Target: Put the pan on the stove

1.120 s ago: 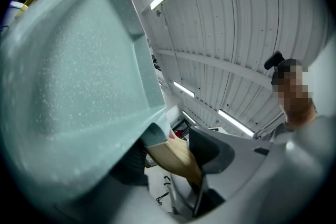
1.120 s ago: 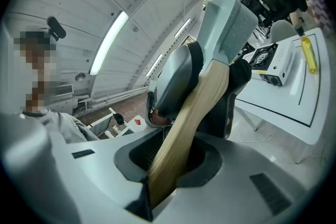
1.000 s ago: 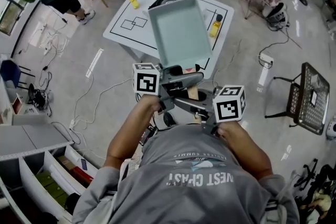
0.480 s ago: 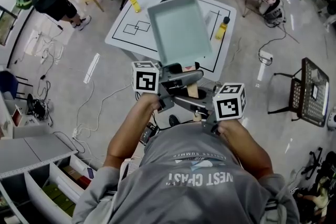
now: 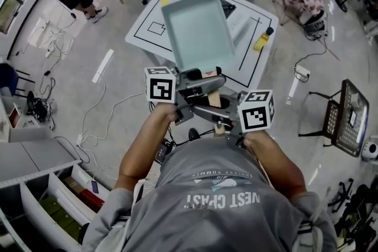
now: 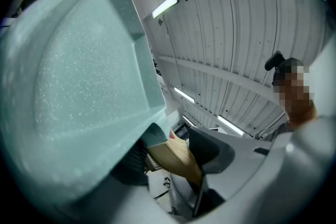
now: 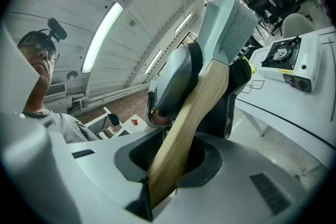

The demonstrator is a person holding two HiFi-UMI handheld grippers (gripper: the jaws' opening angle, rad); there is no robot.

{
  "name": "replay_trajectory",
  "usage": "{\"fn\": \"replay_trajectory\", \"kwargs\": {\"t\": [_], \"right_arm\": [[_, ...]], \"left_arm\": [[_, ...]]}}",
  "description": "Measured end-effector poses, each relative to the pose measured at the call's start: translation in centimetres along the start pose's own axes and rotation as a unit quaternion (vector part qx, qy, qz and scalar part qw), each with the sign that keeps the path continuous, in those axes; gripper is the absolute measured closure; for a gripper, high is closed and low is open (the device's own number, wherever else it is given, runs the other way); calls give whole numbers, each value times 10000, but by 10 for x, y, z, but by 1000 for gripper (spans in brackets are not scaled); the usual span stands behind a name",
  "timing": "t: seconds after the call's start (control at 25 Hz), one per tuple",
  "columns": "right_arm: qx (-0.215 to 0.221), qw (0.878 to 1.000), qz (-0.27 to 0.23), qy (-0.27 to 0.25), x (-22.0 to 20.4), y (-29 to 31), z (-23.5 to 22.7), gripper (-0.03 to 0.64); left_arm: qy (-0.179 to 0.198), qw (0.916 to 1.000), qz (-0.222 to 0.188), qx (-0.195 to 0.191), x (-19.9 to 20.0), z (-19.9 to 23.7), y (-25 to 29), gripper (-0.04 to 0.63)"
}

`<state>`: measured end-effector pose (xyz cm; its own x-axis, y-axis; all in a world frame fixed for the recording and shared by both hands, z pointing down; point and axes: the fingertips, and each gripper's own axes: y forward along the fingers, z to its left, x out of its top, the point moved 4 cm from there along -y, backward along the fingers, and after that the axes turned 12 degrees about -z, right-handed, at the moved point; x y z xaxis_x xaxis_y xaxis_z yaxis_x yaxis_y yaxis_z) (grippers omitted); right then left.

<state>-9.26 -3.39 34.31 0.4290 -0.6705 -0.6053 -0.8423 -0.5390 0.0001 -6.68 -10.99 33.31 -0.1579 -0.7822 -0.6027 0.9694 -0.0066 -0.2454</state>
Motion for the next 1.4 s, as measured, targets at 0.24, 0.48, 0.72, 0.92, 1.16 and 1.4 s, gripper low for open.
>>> {"fn": "replay_trajectory", "kwargs": {"t": [0.24, 0.48, 0.72, 0.92, 1.16, 1.4], "right_arm": [[314, 9990, 305, 105, 21, 20, -27, 535], [480, 9973, 529, 178, 53, 29, -56, 534], [552, 9962, 615, 257, 81, 35, -87, 534], [586, 9959, 569, 392, 103, 39, -113, 535], [564, 9961, 481, 477, 109, 38, -132, 534], [525, 9958, 345, 672, 128, 27, -167, 534]], "left_arm": [[29, 9990, -258, 351, 26, 32, -7, 374], [34, 9975, -437, 562, 54, 65, 3, 374], [-12, 9963, -512, 688, 76, 98, 15, 374], [-89, 9959, -498, 754, 93, 126, 28, 374], [-187, 9959, -399, 795, 92, 148, 33, 374], [-398, 9954, -235, 839, 94, 183, 59, 374]]}}
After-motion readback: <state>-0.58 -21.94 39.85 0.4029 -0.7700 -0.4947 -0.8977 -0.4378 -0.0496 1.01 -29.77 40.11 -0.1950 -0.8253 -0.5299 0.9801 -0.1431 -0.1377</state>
